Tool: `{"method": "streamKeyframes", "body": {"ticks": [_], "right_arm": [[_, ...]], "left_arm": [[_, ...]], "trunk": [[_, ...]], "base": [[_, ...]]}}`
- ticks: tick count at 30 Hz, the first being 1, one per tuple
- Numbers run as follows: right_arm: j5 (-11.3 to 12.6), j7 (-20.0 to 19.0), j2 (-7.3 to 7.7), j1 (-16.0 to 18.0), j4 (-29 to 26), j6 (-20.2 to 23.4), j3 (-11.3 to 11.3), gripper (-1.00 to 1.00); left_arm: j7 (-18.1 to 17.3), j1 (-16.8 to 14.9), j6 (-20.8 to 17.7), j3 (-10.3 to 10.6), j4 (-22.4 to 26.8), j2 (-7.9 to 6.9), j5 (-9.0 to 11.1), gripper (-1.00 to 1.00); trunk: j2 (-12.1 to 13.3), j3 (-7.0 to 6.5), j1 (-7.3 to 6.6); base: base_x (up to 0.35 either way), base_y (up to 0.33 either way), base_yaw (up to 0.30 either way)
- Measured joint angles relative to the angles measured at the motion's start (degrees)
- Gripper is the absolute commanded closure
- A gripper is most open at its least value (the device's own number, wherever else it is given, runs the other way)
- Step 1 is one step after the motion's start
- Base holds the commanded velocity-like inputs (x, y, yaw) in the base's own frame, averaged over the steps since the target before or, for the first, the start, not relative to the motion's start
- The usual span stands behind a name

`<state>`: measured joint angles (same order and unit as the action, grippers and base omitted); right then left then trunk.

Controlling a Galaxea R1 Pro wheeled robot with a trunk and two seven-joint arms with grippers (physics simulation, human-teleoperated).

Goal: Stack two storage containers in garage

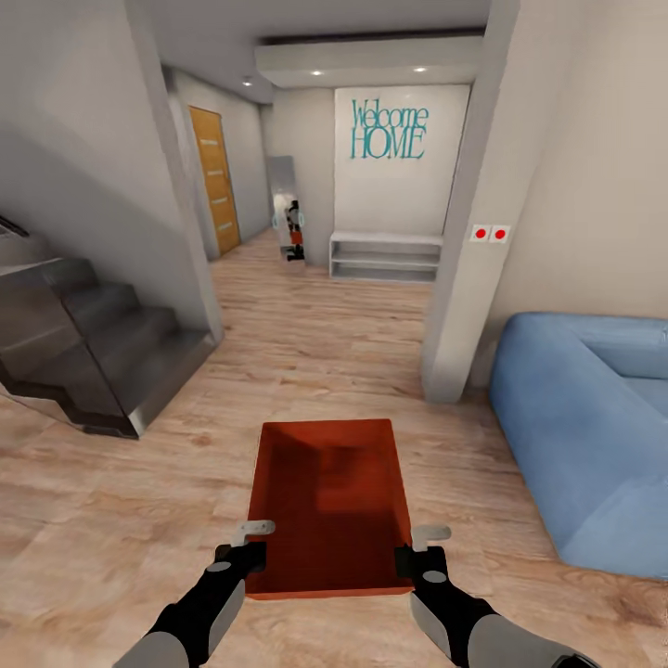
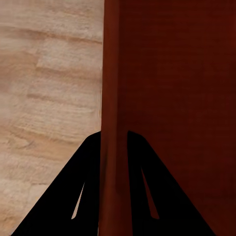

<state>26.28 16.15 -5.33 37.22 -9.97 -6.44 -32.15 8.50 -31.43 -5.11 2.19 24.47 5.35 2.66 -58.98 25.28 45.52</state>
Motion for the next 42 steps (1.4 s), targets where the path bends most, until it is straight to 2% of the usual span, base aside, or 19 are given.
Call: {"method": "streamKeyframes", "body": {"ticks": [23,34,42], "right_arm": [[-0.09,-0.01,-0.01,0.00,0.01,0.00,0.09,1.00],[-0.09,-0.06,-0.04,0.01,0.14,-0.13,0.12,1.00],[-0.20,-0.05,-0.04,0.02,0.05,-0.01,0.17,1.00]], "left_arm": [[0.01,0.00,0.00,0.00,0.01,0.00,0.00,1.00],[0.02,0.02,-0.01,0.03,0.04,-0.01,-0.02,1.00],[0.00,0.03,-0.03,-0.02,0.06,-0.02,-0.02,1.00]], "trunk": [[0.00,0.00,0.00],[0.00,0.00,0.00],[0.00,0.00,0.00]], "base": [[0.322,0.000,-0.239],[0.322,0.000,-0.013],[0.322,0.000,0.229]]}}
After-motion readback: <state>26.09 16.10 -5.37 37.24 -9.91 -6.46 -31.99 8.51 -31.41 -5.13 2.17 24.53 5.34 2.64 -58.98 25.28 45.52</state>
